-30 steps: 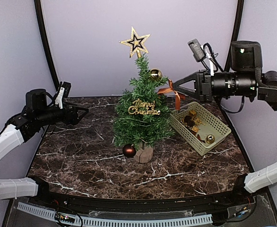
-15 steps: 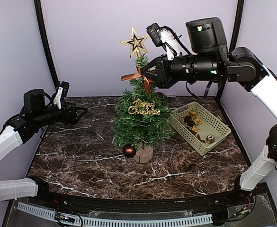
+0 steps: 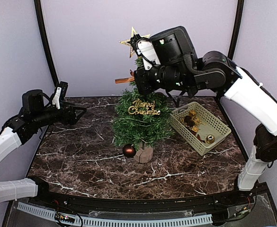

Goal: Decorate the small christmas tree
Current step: Place the bow in the gap of branches.

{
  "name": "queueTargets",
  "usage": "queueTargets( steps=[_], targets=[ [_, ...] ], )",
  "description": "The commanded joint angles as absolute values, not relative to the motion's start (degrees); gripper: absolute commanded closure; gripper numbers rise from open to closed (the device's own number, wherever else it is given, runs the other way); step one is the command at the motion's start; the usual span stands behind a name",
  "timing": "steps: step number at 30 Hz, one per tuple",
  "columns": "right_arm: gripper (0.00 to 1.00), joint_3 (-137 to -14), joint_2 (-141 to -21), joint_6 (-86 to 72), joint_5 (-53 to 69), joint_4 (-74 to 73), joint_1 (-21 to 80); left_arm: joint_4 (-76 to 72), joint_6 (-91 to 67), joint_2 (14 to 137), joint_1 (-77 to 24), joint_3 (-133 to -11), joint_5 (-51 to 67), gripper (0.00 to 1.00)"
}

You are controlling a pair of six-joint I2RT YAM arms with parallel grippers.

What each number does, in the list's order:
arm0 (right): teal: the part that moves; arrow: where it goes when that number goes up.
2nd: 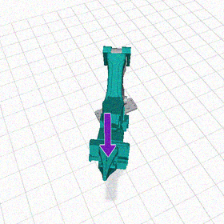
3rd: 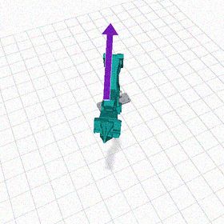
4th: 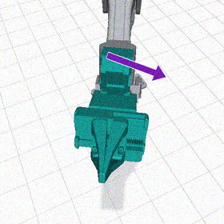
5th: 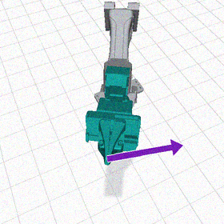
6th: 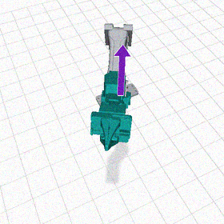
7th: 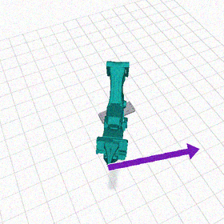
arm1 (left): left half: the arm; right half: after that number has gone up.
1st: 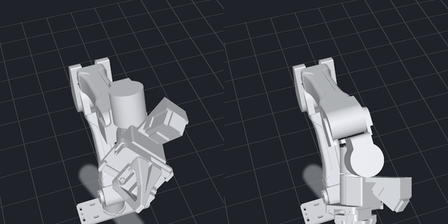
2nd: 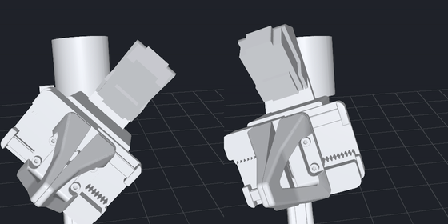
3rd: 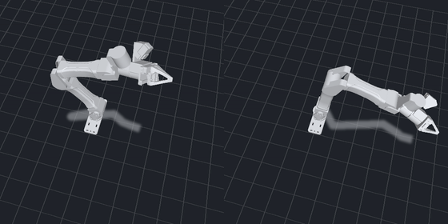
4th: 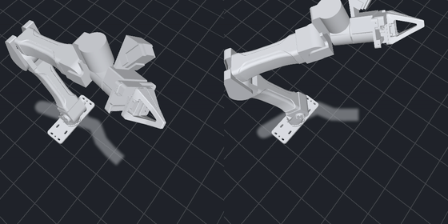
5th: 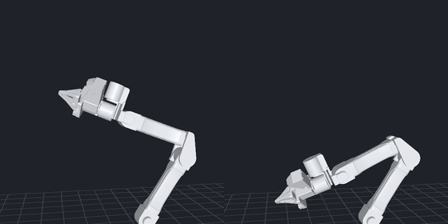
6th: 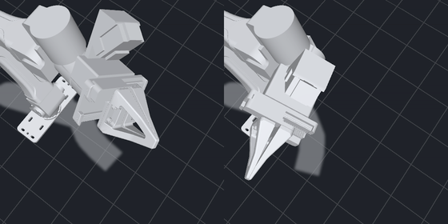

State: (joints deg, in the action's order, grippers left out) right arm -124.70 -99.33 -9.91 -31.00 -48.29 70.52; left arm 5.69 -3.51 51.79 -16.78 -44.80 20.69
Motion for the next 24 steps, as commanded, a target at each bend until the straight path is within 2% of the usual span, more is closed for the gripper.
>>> queueTargets(
  steps=[1, 12, 24],
  targets=[
    [1.00, -126.42, -100.38, -11.31, -37.92, -46.01, 71.17, 5.42, -4.04, 50.26, -16.96, -44.03, 20.80, 0.12],
    [1.00, -126.56, -103.12, -15.80, -44.56, -47.62, 71.19, 5.31, -4.93, 49.40, -16.96, -43.82, 21.03, 0.12],
    [1.00, -125.13, -103.18, -17.77, -43.96, -47.37, 71.19, 5.01, -5.46, 49.26, -16.96, -43.51, 21.93, 0.12]
  ],
)
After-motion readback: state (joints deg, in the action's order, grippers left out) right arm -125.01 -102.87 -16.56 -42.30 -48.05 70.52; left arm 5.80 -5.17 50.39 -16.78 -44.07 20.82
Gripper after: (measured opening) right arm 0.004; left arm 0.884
